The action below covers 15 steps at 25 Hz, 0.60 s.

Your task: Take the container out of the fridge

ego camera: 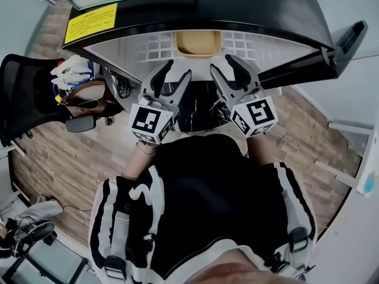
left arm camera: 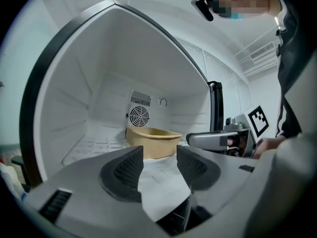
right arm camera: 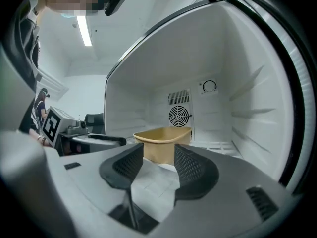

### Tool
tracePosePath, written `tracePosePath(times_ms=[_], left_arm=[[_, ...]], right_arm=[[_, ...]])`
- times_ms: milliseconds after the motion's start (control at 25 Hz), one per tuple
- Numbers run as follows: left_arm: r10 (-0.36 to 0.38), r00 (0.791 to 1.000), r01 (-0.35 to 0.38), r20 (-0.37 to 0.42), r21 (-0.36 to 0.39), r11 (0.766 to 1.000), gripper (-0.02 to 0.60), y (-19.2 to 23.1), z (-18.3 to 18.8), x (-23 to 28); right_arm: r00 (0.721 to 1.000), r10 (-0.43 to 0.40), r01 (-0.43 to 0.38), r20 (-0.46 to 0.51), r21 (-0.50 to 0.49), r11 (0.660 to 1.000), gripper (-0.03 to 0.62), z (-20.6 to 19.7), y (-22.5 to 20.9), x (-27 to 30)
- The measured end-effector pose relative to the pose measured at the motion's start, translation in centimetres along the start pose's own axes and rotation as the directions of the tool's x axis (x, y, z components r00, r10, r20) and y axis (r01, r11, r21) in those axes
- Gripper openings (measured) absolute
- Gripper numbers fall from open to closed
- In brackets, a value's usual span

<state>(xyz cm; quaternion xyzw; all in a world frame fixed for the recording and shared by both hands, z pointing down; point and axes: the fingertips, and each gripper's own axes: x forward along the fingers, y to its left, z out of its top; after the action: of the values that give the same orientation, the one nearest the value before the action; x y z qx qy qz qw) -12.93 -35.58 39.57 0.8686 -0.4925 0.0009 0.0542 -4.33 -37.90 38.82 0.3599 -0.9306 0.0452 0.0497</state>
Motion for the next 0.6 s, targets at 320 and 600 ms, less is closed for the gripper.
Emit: tracePosePath(times_ms=[320,600], left_arm=[[0.008,1.000,-0.008,-0.029,0.005,1.000,0.215,0.7,-0.6,1.4],[0.004,0.998,-0.003,-0.067,0.011,1.000,0.225,1.2,-0.9,2.4]], right_arm=[[0.999,0.020,-0.020,-0.033,-0.009,1.000,0.198,-0.7,-0.4,1.2],[0.996,0.045,-0.047,-0.071,-0.024,0.999,0.219,-0.8,-0.2,2.4]])
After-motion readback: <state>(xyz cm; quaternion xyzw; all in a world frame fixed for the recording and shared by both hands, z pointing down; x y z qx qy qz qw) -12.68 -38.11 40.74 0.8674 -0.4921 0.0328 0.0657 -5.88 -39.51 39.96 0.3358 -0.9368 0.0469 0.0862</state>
